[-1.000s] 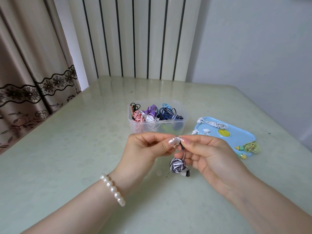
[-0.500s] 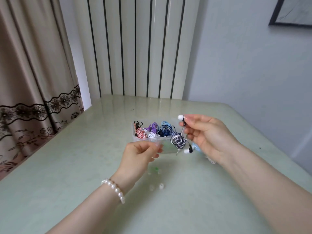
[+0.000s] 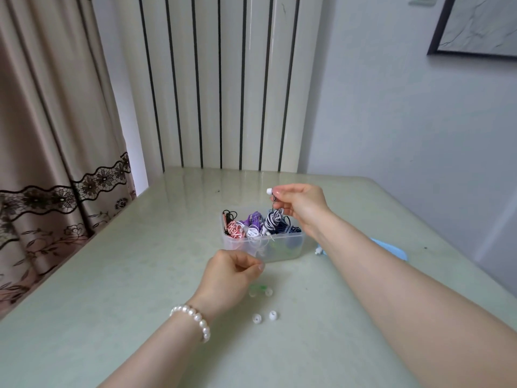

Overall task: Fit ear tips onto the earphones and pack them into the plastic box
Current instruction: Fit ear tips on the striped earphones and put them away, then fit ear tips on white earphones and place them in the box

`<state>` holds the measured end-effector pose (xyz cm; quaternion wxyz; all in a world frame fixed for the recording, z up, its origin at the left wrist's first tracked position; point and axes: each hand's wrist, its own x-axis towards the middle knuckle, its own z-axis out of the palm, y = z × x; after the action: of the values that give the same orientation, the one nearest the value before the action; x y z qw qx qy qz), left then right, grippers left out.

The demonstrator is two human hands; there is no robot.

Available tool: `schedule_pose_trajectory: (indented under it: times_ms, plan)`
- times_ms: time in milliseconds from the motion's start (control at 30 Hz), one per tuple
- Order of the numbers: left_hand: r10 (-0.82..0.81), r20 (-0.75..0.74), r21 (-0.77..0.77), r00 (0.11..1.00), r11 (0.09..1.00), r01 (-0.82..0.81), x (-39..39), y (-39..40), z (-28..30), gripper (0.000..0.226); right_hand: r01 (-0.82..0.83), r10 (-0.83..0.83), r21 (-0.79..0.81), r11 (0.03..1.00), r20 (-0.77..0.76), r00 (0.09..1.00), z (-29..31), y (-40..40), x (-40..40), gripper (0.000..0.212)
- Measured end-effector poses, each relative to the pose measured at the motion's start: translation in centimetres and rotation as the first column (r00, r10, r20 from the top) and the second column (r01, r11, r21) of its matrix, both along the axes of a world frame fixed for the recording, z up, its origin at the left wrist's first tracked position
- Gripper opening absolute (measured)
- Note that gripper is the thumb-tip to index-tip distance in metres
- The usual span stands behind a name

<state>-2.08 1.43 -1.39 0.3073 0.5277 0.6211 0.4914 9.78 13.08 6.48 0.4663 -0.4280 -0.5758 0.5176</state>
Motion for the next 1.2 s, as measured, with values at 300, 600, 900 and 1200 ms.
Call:
schedule_pose_trajectory:
  times_ms: [300, 600, 900, 1200]
  plan:
    - [-0.022, -0.105, -0.007, 0.994, 1.000, 0.021, 0.1, -0.2, -0.3, 0.023, 0.004, -0.094, 0.192, 0.981, 0.463, 0.881, -2.6, 1.2, 0.0, 0.010]
    - [-0.065, -0.180, -0.028, 0.981, 0.998, 0.061, 0.3, -0.5, -0.4, 0.018, -0.240, -0.078, 0.324, 0.915, 0.727, 0.683, -1.0, 0.9, 1.6, 0.017]
    - [-0.095, -0.215, -0.066, 0.972, 0.994, 0.083, 0.6, -0.7, -0.3, 0.020, -0.031, -0.196, 0.277, 0.960, 0.750, 0.632, -0.3, 2.8, 11.8, 0.007]
    - [-0.067, -0.228, -0.068, 0.971, 0.996, 0.053, 0.7, -0.8, -0.6, 0.016, 0.032, -0.195, 0.200, 0.979, 0.887, 0.419, -5.8, 1.0, 12.8, 0.041]
